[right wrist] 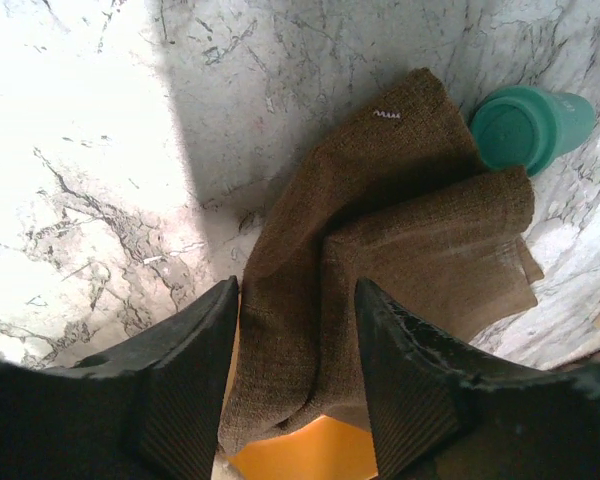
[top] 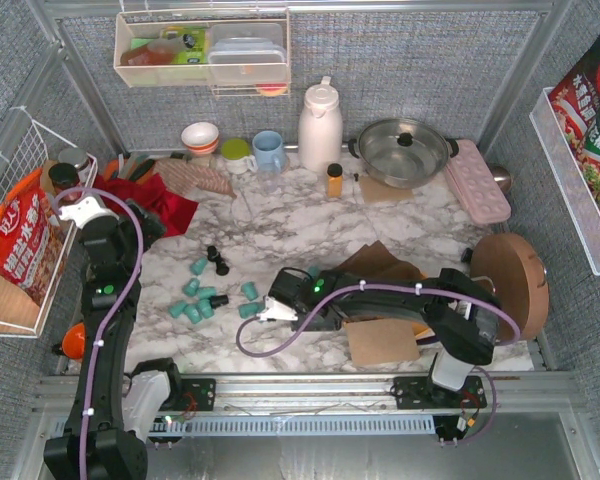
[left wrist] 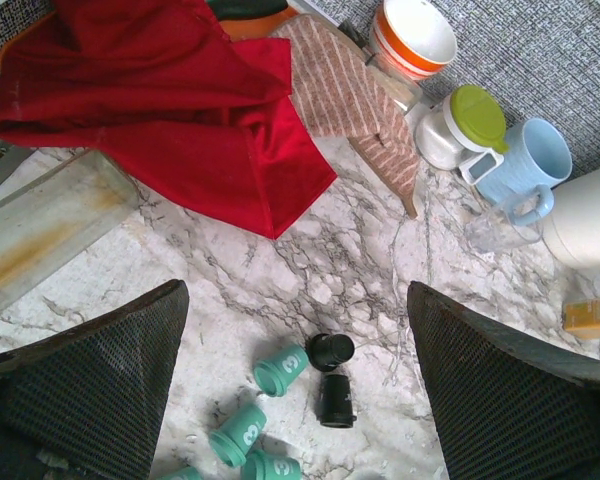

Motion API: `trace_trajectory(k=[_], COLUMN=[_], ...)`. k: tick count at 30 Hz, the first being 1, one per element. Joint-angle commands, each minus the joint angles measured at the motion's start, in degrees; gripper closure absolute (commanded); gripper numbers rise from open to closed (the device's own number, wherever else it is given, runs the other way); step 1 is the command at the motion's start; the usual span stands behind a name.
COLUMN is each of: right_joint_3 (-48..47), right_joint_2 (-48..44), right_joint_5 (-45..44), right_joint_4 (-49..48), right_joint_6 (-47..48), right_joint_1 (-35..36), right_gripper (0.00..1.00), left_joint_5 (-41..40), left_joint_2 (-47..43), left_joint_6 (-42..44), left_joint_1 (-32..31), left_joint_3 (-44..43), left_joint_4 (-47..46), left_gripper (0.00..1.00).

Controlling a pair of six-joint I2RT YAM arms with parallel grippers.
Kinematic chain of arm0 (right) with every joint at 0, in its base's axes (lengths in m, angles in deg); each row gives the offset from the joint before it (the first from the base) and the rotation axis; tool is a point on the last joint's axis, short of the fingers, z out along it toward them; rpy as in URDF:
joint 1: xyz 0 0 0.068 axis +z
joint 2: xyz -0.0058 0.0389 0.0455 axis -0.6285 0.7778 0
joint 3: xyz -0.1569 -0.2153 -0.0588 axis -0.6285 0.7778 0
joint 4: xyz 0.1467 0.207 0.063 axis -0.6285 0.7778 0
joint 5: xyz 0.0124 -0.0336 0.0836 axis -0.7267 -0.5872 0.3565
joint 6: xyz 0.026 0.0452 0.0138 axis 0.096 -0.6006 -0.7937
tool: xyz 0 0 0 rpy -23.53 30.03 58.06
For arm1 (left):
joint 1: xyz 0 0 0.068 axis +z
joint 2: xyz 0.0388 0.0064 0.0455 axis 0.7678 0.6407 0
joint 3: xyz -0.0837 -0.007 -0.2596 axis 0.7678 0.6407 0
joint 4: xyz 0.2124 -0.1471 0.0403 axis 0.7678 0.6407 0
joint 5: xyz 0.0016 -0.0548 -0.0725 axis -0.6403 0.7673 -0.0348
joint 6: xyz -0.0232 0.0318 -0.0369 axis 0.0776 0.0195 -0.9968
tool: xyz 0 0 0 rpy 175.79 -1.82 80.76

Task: Mix the coffee capsules in the storage basket

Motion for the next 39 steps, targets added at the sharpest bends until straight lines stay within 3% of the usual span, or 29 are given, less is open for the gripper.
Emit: trace_trajectory(k=[1,6,8,9,13,14,22,30,33,39], right_joint_3=[-0.5,-0.6,-0.5,-0.6,-2.0,-2.2,-2.9,0.5,1.6,1.1], right_joint_2=[0.7,1.2,1.2,1.1,-0.3,-0.8,-7.4,-16.1,-19.3,-21.5], right_joint_5=[-1.4,-2.5,-4.3,-4.8,-5.9,-6.2,-8.4,-13.6,-13.6,-15.6], right_joint_4=[0.5,1.4,0.9,0.7,0.6,0.6,-0.8,-8.6,-12.3,-19.6], right_joint_6=[-0.2,-0.3,-0.3,-0.3,-0.6,-0.7,-0.9,-1.3,-1.2,-4.1], right_joint_1=[0.6,0.8,0.8,0.9,0.9,0.9,0.9,-2.0,-6.0,-14.4], right_gripper=[0.43,0.43,0.49,0.55,0.97,1.00,1.00,1.00,1.00,1.00], left_joint_5=[0.7,1.0,1.1,1.2,1.2,1.2,6.0,17.8,17.5,9.4], left_joint_2=[0.0,0.0,0.1,0.1,0.1,0.2,1.8,4.4,5.7,7.8], left_joint_6=[-0.2,-0.1,-0.1,-0.1,-0.1,-0.2,1.7,2.0,1.4,-0.7], left_joint_1=[0.2,0.2,0.2,0.2,0.2,0.2,0.2,-1.1,-3.2,-11.7], left_joint_3=[0.0,0.1,0.0,0.0,0.1,0.1,-1.2,-2.0,-3.1,-6.8], left_joint_4=[-1.7,-1.7,-1.7,-1.7,-1.7,-1.7,-0.7,-2.4,-2.0,-0.1], left_gripper=[0.01,0.01,0.01,0.01,0.01,0.01,0.01,0.01,0.01,0.01])
